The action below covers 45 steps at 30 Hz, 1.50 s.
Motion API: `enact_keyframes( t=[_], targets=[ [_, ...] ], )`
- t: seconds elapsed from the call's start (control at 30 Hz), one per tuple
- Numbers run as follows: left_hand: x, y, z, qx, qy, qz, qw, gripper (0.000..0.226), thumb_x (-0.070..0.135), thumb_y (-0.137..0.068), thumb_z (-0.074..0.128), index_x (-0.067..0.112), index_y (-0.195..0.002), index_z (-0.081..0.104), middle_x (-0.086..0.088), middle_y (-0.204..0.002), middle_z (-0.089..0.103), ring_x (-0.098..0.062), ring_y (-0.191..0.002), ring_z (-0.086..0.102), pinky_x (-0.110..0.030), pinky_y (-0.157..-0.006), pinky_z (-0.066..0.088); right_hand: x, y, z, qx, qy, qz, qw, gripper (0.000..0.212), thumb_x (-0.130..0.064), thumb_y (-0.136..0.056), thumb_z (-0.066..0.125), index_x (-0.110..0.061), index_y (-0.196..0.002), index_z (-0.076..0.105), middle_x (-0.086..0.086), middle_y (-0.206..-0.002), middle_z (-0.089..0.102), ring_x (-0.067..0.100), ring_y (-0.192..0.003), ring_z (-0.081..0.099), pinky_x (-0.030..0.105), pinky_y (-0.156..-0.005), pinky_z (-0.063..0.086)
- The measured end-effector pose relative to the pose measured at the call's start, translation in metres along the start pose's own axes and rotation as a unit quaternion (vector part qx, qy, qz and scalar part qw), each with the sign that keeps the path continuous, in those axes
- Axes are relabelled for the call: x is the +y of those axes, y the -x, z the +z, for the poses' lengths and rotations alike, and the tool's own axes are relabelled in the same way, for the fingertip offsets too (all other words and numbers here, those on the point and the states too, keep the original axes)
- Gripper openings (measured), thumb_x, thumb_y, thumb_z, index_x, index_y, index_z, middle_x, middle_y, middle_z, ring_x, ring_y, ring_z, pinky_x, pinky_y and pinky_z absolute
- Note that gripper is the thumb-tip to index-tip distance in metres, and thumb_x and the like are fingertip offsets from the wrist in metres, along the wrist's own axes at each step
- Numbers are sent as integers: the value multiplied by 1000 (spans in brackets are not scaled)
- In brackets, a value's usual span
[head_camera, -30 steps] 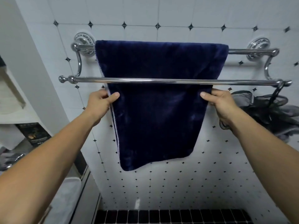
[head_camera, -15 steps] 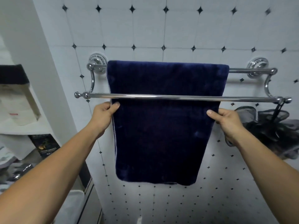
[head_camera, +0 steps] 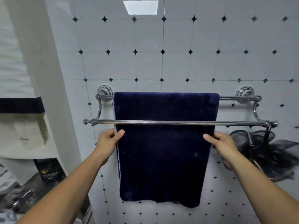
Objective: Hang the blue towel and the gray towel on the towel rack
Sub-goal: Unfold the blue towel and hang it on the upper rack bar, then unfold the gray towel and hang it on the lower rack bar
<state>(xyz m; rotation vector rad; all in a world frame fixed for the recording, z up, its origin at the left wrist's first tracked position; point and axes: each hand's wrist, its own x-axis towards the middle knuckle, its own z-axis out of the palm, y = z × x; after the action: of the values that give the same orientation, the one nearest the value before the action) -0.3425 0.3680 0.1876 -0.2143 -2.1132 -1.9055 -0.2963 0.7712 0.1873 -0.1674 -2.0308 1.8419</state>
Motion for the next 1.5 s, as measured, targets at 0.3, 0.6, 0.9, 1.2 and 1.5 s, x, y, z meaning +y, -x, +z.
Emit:
enact_keyframes(
  t=[0.3, 0.6, 0.9, 1.2, 1.5],
  targets=[
    [-42, 66, -41, 63, -35, -81, 994, 23, 29, -92, 67, 20, -112, 61, -1, -107, 66, -19, -91, 69, -33, -79, 50, 72, 100, 69, 109, 152, 20, 982, 32, -36, -82, 75, -24, -102, 52, 1, -104, 57, 18, -91, 59, 29, -73, 43],
    [-92, 174, -151, 81, -79, -213, 970, 20, 16, -93, 65, 10, -111, 62, -7, -88, 69, -19, -69, 67, -25, -58, 47, 100, 183, 217, -205, 168, 46, 963, 22, -32, -83, 73, -24, -98, 60, -5, -96, 63, 8, -84, 60, 17, -65, 40],
    [-129, 258, -314, 158, -152, -260, 940, 14, 4, -90, 66, -2, -102, 65, -15, -87, 64, -23, -74, 58, -27, -64, 45, 117, 284, 387, -362, 149, 73, 917, 11, -18, -84, 72, -19, -87, 61, -3, -78, 58, 12, -68, 54, 24, -64, 45],
    [-211, 302, -456, 38, -283, -295, 912, 9, 17, -90, 63, 22, -84, 60, 0, -86, 60, -15, -78, 55, -27, -74, 45, 181, 379, 549, -405, 279, 128, 861, 23, -33, -82, 73, -23, -91, 55, -1, -88, 65, 13, -78, 60, 21, -65, 42],
    [-246, 280, -473, -51, -248, -258, 932, 8, 13, -91, 67, 12, -97, 70, 5, -91, 67, -12, -88, 65, -20, -82, 49, 223, 386, 591, -332, 295, 273, 854, 28, -44, -79, 76, -17, -82, 71, 0, -82, 72, 21, -81, 67, 30, -77, 50]
  ],
)
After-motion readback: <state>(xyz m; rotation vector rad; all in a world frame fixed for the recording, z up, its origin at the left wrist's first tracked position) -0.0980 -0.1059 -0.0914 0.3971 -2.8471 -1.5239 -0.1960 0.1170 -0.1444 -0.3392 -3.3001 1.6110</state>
